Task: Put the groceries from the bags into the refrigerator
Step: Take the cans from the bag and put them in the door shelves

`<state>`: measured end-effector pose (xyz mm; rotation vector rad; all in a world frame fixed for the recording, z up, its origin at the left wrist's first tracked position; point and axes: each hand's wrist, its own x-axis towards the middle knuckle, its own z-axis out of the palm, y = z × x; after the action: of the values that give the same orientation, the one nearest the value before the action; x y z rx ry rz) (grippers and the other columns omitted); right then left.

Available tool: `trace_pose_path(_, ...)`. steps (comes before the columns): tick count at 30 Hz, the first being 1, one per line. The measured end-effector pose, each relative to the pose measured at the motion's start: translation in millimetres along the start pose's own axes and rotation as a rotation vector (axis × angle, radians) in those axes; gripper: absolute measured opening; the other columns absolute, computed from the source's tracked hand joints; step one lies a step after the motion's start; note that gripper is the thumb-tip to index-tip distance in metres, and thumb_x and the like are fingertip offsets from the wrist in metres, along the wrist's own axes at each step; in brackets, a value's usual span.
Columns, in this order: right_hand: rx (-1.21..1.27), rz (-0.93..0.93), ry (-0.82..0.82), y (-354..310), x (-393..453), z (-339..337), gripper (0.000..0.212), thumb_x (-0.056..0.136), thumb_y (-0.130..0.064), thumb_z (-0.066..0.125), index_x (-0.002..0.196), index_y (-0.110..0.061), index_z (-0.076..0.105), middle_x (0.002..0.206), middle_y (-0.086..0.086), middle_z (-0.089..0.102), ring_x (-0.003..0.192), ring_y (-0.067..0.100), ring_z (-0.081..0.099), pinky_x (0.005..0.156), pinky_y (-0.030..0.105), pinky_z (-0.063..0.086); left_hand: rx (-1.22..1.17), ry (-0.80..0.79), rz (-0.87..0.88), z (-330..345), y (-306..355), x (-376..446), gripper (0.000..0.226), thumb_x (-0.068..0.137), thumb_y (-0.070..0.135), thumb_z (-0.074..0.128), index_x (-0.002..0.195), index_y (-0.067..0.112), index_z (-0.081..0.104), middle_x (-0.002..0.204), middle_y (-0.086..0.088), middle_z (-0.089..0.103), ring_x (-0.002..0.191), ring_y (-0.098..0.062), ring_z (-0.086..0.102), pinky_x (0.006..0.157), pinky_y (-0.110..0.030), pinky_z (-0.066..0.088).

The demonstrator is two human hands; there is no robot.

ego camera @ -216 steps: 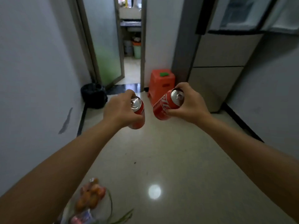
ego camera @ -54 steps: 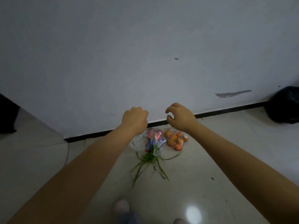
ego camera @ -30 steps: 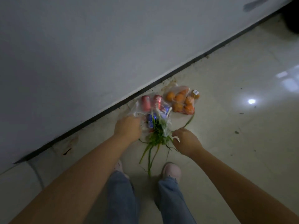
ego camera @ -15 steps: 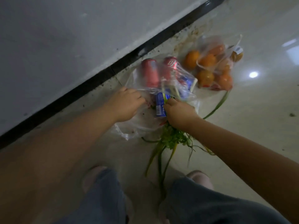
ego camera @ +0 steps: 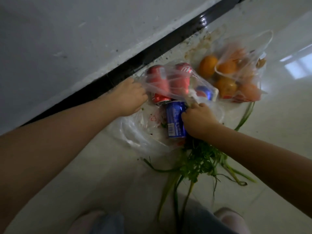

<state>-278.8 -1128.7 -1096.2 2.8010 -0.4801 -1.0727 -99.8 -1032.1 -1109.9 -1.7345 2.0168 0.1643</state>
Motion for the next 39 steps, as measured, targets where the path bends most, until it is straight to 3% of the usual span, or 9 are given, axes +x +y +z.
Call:
trace_pose_path(4,0.292,0.185,0.055,11,5,-2,0.027,0.093,-0.017,0.041,0.114,-0.009,0.056,0.116,0.013,0.062,0.107,0.028,0.057,0.083,0.034,0.046,-0.088,-0.067,-0.175,-1,-11,8,0.037,0.096,0.030,0.042,0.131,0.018,0.046,0.137,-0.001,0.049,0.128,-0.020,0.045,0.096,-0.034,0.035)
trace_pose_path(7,0.394,0.110,0.136,8,17,-3,0.042,0.092,-0.015,0.042,0.133,-0.009,0.041,0.141,0.014,0.042,0.131,0.029,0.037,0.104,0.037,0.037,-0.038,-0.031,-0.159,-2,-7,12,0.036,0.096,0.027,0.043,0.131,0.018,0.045,0.135,-0.002,0.049,0.128,-0.021,0.044,0.098,-0.034,0.035)
trace_pose_path(10,0.395,0.033,0.043,-1,28,-4,0.049,0.091,-0.020,0.045,0.137,-0.010,0.036,0.144,0.012,0.038,0.136,0.029,0.029,0.112,0.040,0.029,-0.030,-0.022,-0.129,-5,0,9,0.031,0.096,0.021,0.043,0.126,0.018,0.048,0.133,-0.002,0.049,0.129,-0.022,0.041,0.100,-0.034,0.033)
trace_pose_path(19,0.463,0.032,0.120,-9,-21,-11,0.043,0.084,-0.034,0.058,0.117,-0.008,0.048,0.125,0.010,0.052,0.119,0.026,0.044,0.095,0.034,0.037,-0.228,-0.022,-0.035,0,3,7,0.034,0.096,0.014,0.043,0.129,0.012,0.050,0.135,-0.004,0.049,0.122,-0.023,0.049,0.099,-0.033,0.041)
trace_pose_path(24,0.538,0.145,-0.019,-11,-43,-3,0.052,0.081,-0.046,0.061,0.115,-0.011,0.045,0.105,0.011,0.064,0.093,0.025,0.060,0.070,0.031,0.045,-0.348,0.024,0.041,2,21,25,0.037,0.091,0.005,0.048,0.128,0.007,0.052,0.133,-0.011,0.049,0.120,-0.027,0.048,0.095,-0.038,0.046)
trace_pose_path(27,0.439,0.136,-0.014,-3,-42,6,0.061,0.077,-0.053,0.061,0.121,-0.014,0.048,0.122,0.012,0.053,0.109,0.028,0.047,0.085,0.032,0.042,-0.332,0.075,0.109,-1,30,39,0.040,0.089,0.002,0.049,0.128,0.007,0.052,0.135,-0.011,0.046,0.123,-0.028,0.045,0.097,-0.039,0.045)
trace_pose_path(31,0.473,0.092,-0.077,2,-44,15,0.077,0.074,-0.051,0.066,0.137,-0.023,0.033,0.140,0.013,0.027,0.128,0.032,0.029,0.106,0.039,0.035,-0.161,0.017,0.108,-7,38,56,0.040,0.093,0.007,0.046,0.133,0.011,0.048,0.142,-0.007,0.040,0.130,-0.025,0.036,0.103,-0.036,0.041)
trace_pose_path(35,0.602,0.067,-0.104,1,-44,23,0.073,0.070,-0.043,0.072,0.126,-0.018,0.033,0.127,0.010,0.046,0.116,0.028,0.046,0.095,0.038,0.048,-0.193,-0.032,-0.008,-14,46,71,0.046,0.091,0.007,0.051,0.136,0.011,0.043,0.149,-0.007,0.033,0.137,-0.029,0.028,0.108,-0.042,0.038)
trace_pose_path(39,0.644,0.077,-0.081,3,-43,27,0.073,0.070,-0.044,0.070,0.128,-0.016,0.034,0.125,0.010,0.049,0.113,0.028,0.049,0.092,0.038,0.049,-0.151,-0.046,-0.049,-21,49,76,0.047,0.095,0.012,0.048,0.141,0.014,0.039,0.152,-0.005,0.026,0.139,-0.028,0.024,0.101,-0.045,0.039)
